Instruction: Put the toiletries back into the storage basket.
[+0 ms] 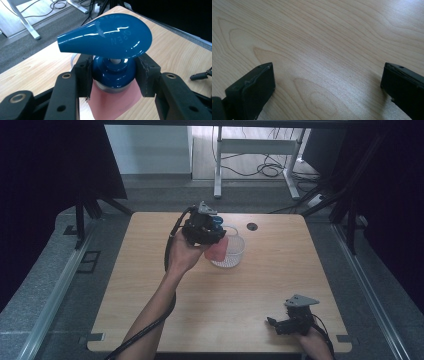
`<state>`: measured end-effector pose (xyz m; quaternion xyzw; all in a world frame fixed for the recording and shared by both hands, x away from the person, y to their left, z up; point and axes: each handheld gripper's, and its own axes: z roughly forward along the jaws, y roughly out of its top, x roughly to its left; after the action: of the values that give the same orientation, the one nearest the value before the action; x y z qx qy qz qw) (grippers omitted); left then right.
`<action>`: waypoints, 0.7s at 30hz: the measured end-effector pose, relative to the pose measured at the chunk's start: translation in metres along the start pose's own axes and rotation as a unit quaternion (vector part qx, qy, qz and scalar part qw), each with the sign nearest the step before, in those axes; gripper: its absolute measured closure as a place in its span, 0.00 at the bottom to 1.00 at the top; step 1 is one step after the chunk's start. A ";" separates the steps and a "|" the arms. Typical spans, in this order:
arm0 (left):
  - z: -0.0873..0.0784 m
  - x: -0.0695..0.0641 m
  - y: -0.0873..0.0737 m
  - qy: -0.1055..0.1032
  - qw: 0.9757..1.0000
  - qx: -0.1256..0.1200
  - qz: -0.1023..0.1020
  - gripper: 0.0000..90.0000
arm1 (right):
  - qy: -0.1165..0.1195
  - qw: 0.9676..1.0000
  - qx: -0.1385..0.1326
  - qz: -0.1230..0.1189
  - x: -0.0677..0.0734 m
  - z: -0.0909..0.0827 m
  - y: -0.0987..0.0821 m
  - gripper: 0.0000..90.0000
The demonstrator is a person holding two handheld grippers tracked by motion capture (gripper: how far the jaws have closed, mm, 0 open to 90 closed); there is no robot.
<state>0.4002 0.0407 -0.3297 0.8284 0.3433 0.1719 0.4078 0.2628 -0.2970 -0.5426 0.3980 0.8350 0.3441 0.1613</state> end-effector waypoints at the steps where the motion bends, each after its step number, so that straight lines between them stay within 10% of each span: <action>1: 0.001 0.000 0.002 0.001 1.000 0.000 0.000 0.59 | 0.000 1.000 0.000 0.000 0.000 0.000 0.000 0.00; 21: 0.031 -0.005 0.030 0.017 1.000 -0.005 0.006 0.59 | 0.001 1.000 0.002 0.000 0.000 0.000 0.000 0.00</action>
<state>0.4267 0.0069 -0.3247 0.8255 0.3445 0.1902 0.4047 0.2626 -0.2969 -0.5427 0.3976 0.8358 0.3430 0.1602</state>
